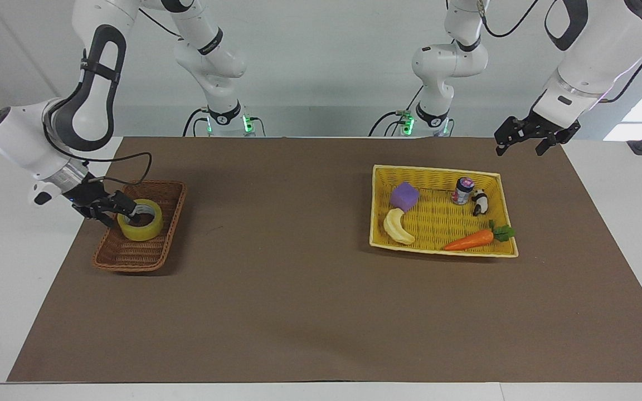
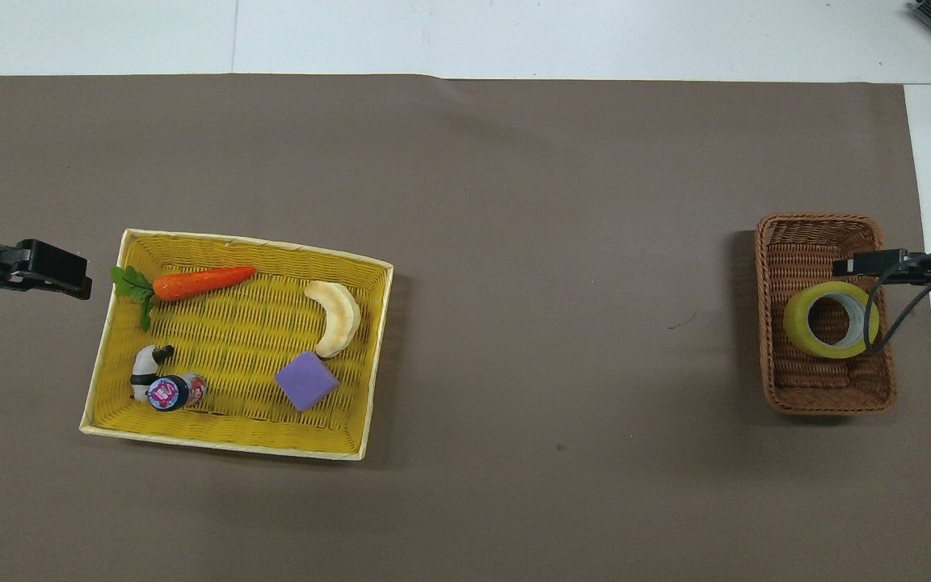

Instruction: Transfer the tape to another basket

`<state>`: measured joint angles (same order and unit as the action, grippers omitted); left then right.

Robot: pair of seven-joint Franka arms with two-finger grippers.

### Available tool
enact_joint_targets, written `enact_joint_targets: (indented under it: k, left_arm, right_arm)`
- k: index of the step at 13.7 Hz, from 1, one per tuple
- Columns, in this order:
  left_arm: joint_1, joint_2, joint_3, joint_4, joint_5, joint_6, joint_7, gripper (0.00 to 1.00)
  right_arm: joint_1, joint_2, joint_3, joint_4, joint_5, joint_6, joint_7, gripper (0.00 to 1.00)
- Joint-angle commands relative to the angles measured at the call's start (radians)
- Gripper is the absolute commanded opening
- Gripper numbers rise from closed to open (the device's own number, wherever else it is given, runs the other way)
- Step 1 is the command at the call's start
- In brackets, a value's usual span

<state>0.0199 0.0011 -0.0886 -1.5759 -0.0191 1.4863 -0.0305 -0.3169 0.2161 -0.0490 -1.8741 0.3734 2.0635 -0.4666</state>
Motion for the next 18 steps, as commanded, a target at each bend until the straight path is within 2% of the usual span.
enact_joint_targets:
  k: [1, 7, 9, 12, 14, 16, 17, 18]
  left_arm:
    - [0.003, -0.004, -0.005, 0.011, 0.021, -0.017, -0.002, 1.0]
    - [0.003, -0.004, -0.005, 0.011, 0.021, -0.017, -0.002, 1.0]
    - [0.003, -0.004, -0.005, 0.011, 0.021, -0.017, -0.002, 1.0]
    - [0.003, -0.004, -0.005, 0.011, 0.021, -0.017, -0.002, 1.0]
    - [0.003, -0.004, -0.005, 0.011, 0.021, -0.017, -0.002, 1.0]
    - [0.003, -0.004, -0.005, 0.011, 0.021, -0.017, -0.002, 1.0]
    - [0.003, -0.004, -0.005, 0.011, 0.021, -0.017, -0.002, 1.0]
    - [0.003, -0.004, -0.005, 0.011, 0.021, -0.017, -0.002, 1.0]
  right_arm:
    - [0.036, -0.001, 0.011, 0.068, -0.097, -0.005, 0.061, 1.0]
    - [0.166, -0.092, 0.009, 0.09, -0.295, -0.038, 0.259, 1.0]
    - [0.228, -0.145, 0.009, 0.092, -0.367, -0.09, 0.362, 1.0]
    - [0.282, -0.222, 0.02, 0.104, -0.398, -0.201, 0.481, 1.0]
    - [0.326, -0.247, 0.02, 0.171, -0.418, -0.316, 0.538, 1.0]
    - [0.348, -0.238, 0.021, 0.298, -0.459, -0.446, 0.557, 1.0]
    - [0.349, -0.235, 0.023, 0.341, -0.461, -0.486, 0.557, 1.0]
    - [0.351, -0.235, 0.024, 0.343, -0.461, -0.496, 0.559, 1.0]
